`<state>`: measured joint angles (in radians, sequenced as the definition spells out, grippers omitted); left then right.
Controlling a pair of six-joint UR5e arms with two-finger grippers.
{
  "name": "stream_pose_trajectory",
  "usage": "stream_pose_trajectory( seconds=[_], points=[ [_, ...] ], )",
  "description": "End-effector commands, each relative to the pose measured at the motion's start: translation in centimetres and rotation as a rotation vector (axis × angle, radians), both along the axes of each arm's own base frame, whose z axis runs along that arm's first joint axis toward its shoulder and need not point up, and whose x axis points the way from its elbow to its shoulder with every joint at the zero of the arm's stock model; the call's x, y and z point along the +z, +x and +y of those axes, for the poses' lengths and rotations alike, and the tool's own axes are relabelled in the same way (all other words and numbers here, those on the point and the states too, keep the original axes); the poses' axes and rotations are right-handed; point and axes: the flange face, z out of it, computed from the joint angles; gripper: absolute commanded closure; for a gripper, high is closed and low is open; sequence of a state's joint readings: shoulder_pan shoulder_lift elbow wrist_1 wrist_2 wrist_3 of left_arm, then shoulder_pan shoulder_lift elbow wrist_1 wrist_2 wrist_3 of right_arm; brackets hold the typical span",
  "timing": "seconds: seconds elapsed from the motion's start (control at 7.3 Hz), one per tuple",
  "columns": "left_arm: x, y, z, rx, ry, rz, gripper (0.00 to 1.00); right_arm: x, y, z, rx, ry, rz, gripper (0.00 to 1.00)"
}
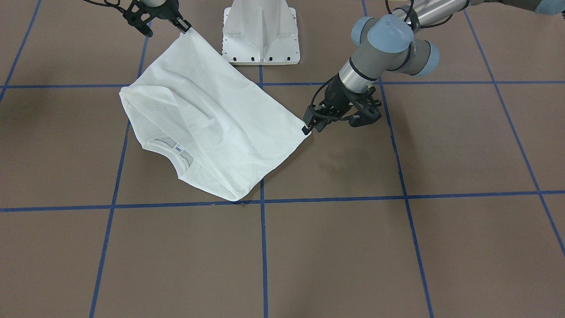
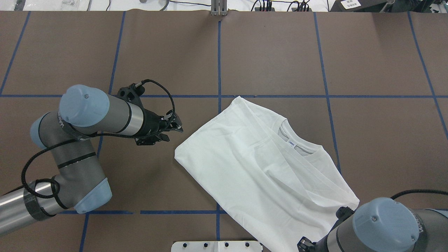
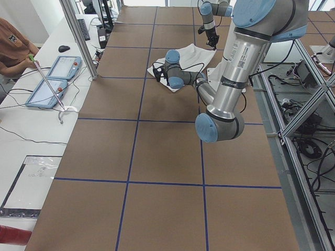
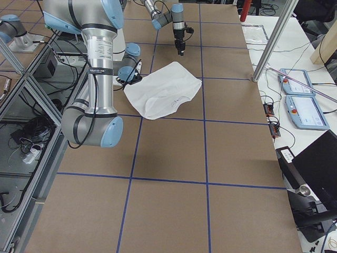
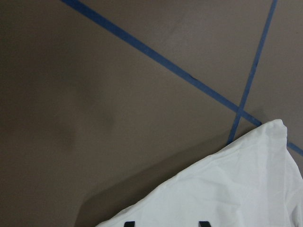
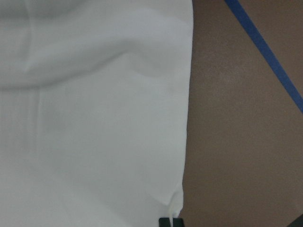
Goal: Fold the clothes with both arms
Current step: 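Drag the shirt toward the robot with the right gripper while the left follows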
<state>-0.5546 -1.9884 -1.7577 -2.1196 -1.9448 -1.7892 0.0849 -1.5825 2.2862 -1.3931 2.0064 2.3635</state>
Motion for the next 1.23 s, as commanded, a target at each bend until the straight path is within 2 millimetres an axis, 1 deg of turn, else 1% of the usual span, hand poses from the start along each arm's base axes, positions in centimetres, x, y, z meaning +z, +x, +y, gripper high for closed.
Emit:
stream_pose_trajectory(
  seconds=[0.0,0.14,0.27,0.41,0.55,0.68,0.82,0.96,1.1],
  points=[
    [0.8,2.5,2.6,0.046,-0.047,-0.054,0.36,0.4,-0.2,1.0,0.001,-0.015,0.022,0.33],
    [1.0,3.9,3.9,0.064,-0.066,-0.059,0.35,0.4,0.1,0.1,0.028,-0.021,0.026,0.00],
    [1.4,5.3,5.6,0.096,-0.069,-0.068,0.35,0.3,1.2,-3.3,0.107,-0.023,0.020,0.00],
    [1.9,5.7,5.8,0.099,-0.072,-0.076,0.35,0.1,3.8,-8.8,0.236,-0.019,0.009,0.00],
    [2.0,6.2,6.4,0.110,-0.073,-0.081,0.35,-0.7,5.5,-12.9,0.327,-0.001,-0.013,0.00],
    [2.5,6.6,6.5,0.115,-0.076,-0.090,0.35,-0.3,7.4,-16.2,0.364,0.067,-0.022,0.00],
    [2.3,6.7,6.5,0.113,-0.072,-0.088,0.37,0.1,7.7,-16.9,0.349,0.105,-0.022,0.00],
    [2.4,6.9,6.2,0.071,-0.045,-0.099,0.41,0.4,7.4,-16.9,0.345,0.104,-0.016,0.00],
    [2.3,7.0,6.0,0.045,-0.029,-0.102,0.52,0.3,7.4,-16.7,0.342,0.105,-0.017,0.00]
  ],
)
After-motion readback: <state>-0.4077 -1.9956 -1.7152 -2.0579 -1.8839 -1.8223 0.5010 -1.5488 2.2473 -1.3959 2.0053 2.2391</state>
